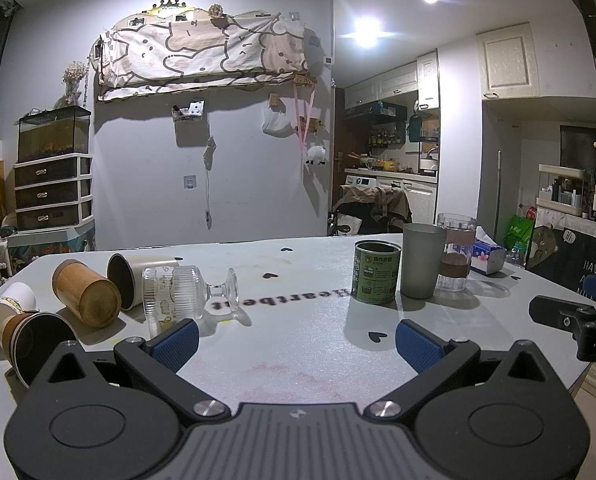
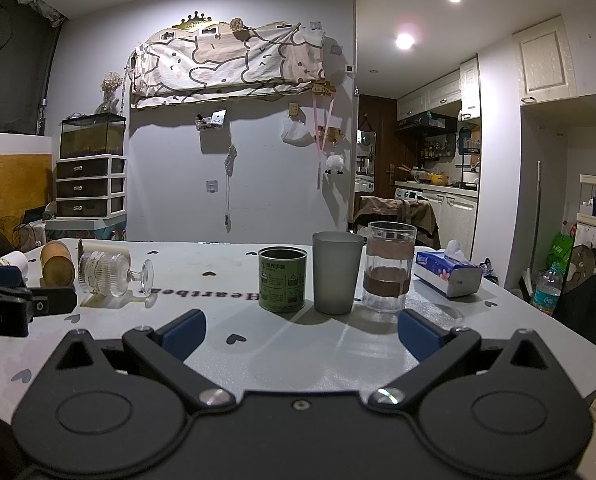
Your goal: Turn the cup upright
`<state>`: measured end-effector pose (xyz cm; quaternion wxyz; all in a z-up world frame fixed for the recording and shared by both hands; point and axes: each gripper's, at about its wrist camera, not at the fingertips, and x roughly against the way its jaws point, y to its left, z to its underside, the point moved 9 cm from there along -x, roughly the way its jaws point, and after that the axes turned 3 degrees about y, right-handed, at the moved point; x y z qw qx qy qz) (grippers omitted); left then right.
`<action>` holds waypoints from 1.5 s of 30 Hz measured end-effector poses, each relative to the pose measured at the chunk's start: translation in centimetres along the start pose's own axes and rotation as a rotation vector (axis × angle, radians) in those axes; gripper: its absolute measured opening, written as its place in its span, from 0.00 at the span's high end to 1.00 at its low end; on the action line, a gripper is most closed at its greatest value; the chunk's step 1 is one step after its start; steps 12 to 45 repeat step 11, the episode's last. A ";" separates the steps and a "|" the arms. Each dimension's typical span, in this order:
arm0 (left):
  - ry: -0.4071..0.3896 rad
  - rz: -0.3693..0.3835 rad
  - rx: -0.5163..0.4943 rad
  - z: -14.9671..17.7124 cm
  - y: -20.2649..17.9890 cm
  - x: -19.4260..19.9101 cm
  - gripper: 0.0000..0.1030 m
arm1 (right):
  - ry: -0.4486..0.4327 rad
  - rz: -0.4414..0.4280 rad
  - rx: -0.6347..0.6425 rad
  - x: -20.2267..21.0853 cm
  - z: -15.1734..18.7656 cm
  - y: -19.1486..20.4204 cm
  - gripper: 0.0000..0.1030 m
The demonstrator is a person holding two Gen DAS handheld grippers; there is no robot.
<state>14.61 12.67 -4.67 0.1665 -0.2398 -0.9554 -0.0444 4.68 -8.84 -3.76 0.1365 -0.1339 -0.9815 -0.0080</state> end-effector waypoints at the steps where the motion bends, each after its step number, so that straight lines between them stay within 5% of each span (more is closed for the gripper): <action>1: -0.001 -0.001 0.000 -0.1 0.1 0.0 0.00 | 0.000 0.000 0.000 0.0 0.0 0.0 0.00; 45: 0.000 -0.006 0.006 -0.1 0.5 0.1 0.00 | 0.000 -0.001 0.001 0.0 0.0 0.0 0.00</action>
